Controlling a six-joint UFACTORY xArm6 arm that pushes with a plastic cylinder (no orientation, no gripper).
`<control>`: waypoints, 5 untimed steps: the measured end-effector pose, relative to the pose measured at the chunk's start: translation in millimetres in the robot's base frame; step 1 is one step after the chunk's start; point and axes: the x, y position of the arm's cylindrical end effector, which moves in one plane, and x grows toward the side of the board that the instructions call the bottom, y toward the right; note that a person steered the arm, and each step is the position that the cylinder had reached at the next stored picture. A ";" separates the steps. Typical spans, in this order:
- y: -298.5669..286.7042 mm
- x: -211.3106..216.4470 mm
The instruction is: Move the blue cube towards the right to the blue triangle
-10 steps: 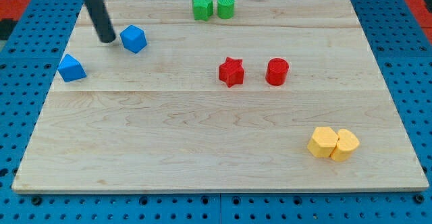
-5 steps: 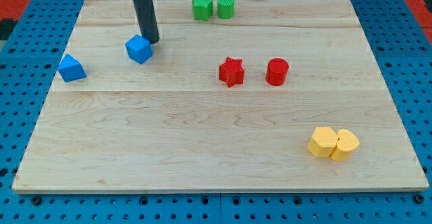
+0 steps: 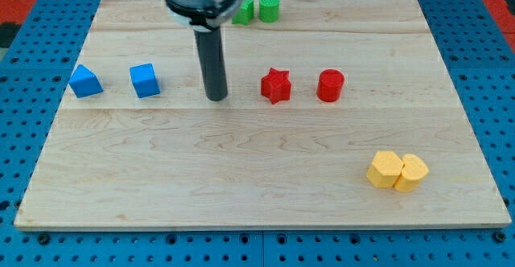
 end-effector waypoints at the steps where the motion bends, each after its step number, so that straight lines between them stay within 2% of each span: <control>1: 8.2 28.7; 3: 69.0 43.7; 5: 84.1 53.5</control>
